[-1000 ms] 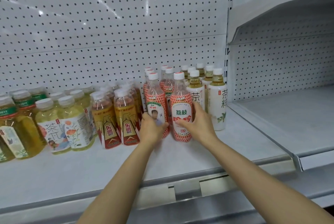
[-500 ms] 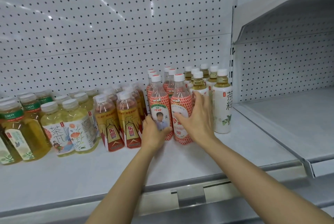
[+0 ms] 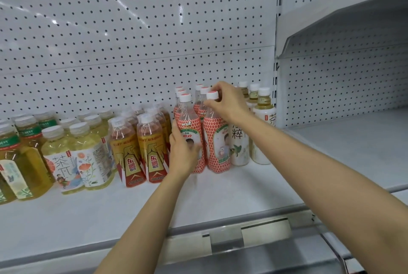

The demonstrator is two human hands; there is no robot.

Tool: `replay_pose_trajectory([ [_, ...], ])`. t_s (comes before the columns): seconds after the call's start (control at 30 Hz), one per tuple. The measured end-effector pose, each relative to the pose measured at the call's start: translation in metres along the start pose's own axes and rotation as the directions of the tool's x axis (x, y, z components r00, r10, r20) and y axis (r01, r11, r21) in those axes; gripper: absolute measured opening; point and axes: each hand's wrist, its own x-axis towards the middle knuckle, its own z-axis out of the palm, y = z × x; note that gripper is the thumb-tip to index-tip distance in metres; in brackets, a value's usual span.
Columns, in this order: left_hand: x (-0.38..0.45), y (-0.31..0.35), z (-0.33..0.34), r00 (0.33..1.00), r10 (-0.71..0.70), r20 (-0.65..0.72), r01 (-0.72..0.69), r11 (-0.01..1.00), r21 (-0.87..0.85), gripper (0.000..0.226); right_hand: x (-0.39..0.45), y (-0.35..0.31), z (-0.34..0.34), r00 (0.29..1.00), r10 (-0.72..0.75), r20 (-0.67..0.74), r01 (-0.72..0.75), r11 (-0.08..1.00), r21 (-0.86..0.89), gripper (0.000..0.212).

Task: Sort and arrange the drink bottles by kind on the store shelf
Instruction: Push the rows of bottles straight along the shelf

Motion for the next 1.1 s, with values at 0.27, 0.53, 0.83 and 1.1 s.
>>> replay_pose_trajectory([
  [0.27, -0.004, 0.003, 0.0, 1.0, 0.021, -0.011, -0.021, 1.0, -0.004, 0.093, -0.006, 0.002, 0.006, 0.998, -0.056, 0.028, 0.054, 0.995, 0.086, 0.041],
  [0.53, -0.011, 0.015, -0.002, 1.0, -0.008, -0.011, 0.008, 1.0, 0.014, 0.096, -0.009, 0.007, 0.022, 0.993, -0.086, -0.08, 0.095, 0.989, 0.112, 0.044],
  [0.83, -0.018, 0.013, 0.005, 0.997, -0.055, -0.047, 0.056, 0.998, 0.008, 0.102, -0.021, 0.012, 0.021, 0.991, -0.117, -0.061, 0.124, 0.982, 0.145, 0.06],
  [1.1, -0.04, 0.023, 0.037, 0.975, 0.202, -0.096, -0.148, 0.904, 0.402, 0.144, -0.077, 0.105, -0.02, 0.958, 0.042, -0.283, -0.06, 0.997, -0.056, 0.1],
])
